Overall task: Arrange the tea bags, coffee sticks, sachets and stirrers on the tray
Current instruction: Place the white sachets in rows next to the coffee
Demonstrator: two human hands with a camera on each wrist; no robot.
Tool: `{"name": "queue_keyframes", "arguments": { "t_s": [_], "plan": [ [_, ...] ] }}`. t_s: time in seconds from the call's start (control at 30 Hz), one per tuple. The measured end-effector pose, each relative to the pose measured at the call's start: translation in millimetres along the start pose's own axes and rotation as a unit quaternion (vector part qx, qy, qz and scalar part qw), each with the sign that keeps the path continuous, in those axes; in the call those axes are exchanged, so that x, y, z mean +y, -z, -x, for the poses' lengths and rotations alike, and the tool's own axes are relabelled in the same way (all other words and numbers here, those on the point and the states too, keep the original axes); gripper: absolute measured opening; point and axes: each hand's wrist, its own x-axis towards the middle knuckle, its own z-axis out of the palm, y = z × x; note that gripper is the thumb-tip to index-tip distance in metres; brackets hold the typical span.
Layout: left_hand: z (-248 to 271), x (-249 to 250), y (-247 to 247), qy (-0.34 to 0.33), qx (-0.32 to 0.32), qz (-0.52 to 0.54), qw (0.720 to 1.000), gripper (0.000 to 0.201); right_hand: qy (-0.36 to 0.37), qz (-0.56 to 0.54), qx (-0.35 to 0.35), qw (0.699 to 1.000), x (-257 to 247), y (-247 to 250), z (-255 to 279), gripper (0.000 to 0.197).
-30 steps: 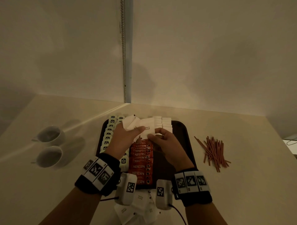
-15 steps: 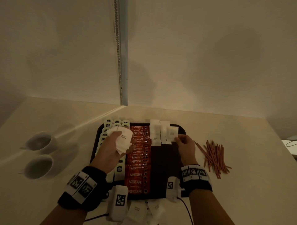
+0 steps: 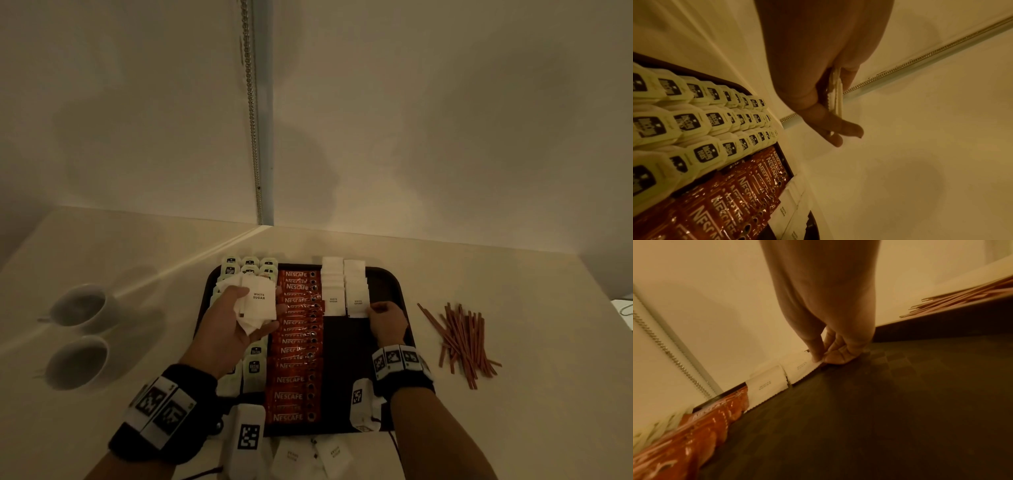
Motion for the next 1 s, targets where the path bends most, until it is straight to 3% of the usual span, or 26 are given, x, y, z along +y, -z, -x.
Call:
{"name": "queue_keyframes", "arguments": {
  "t_s": [0.2, 0.3, 0.37, 0.47, 0.53, 0.6, 0.73, 0.8, 0.9, 1.0],
  "plan": [
    [2, -2, -6, -0.029, 0.063, 0.001, 0.998, 0.022, 0.021, 0.035, 0.02, 0.999, -6, -1, 5, 0.016],
    [7, 0, -10, -0.052, 0.06, -0.024, 0.997, 0.013, 0.076, -0.029, -0.007, 0.997, -29, 3, 23, 0.02],
    [8, 0, -11, -0.063, 0.05, -0.044, 0.996, 0.012, 0.147, -0.097, -0.101, 0.979, -59, 8, 49, 0.017],
    [9, -2, -14, -0.081, 0.046, -0.092, 0.991, 0.01, 0.211, -0.144, -0.289, 0.923, -97, 16, 93, 0.023],
    [10, -3, -15, -0.088, 0.045, -0.094, 0.991, 0.014, 0.237, -0.141, -0.332, 0.902, -108, 17, 113, 0.019],
    [12, -3, -15, -0.099, 0.04, -0.092, 0.99, 0.014, 0.256, -0.154, -0.321, 0.899, -110, 17, 124, 0.006],
    [14, -6, -13, -0.102, 0.025, -0.1, 0.989, 0.015, 0.264, -0.198, -0.298, 0.896, -104, 17, 131, 0.024],
    [15, -6, -9, -0.08, 0.022, -0.073, 0.994, 0.016, 0.245, -0.218, -0.292, 0.899, -98, 22, 128, 0.019],
    [16, -3, -2, -0.052, 0.02, -0.003, 0.998, 0.023, 0.191, -0.262, -0.238, 0.915, -81, 32, 108, 0.011],
    [17, 1, 3, -0.057, 0.021, 0.029, 0.998, 0.023, 0.15, -0.228, -0.157, 0.949, -54, 33, 76, 0.023]
  ]
}}
